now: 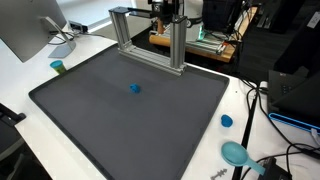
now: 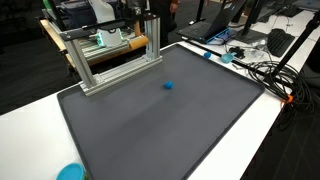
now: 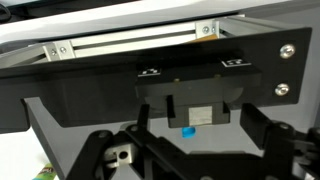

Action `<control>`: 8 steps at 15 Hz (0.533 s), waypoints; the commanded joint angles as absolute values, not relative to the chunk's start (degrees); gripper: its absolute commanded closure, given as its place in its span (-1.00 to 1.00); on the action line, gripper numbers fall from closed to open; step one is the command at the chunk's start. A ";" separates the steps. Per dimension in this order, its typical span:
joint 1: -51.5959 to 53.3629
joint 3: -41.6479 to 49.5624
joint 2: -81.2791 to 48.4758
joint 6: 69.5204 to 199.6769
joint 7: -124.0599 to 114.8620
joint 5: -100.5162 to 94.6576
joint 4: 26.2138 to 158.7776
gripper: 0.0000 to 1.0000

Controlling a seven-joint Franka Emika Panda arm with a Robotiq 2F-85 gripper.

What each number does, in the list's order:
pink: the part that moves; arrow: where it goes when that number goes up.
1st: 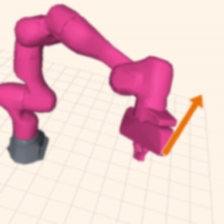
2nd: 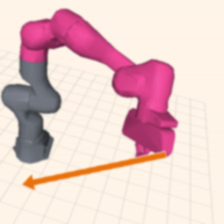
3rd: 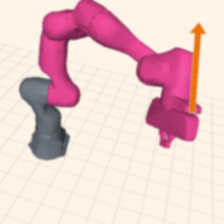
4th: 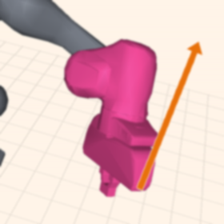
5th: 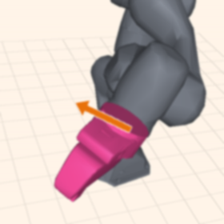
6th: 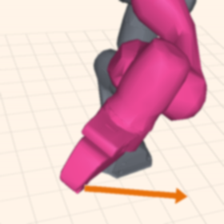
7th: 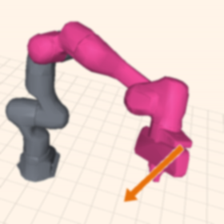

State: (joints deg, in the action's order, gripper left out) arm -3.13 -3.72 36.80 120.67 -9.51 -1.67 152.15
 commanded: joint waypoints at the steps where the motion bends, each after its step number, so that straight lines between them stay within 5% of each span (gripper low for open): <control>1: -2.69 -3.42 40.92 121.72 -9.04 -2.42 156.26 -0.83; 8: -2.24 -3.60 42.75 125.16 -8.29 -2.10 158.83 -0.59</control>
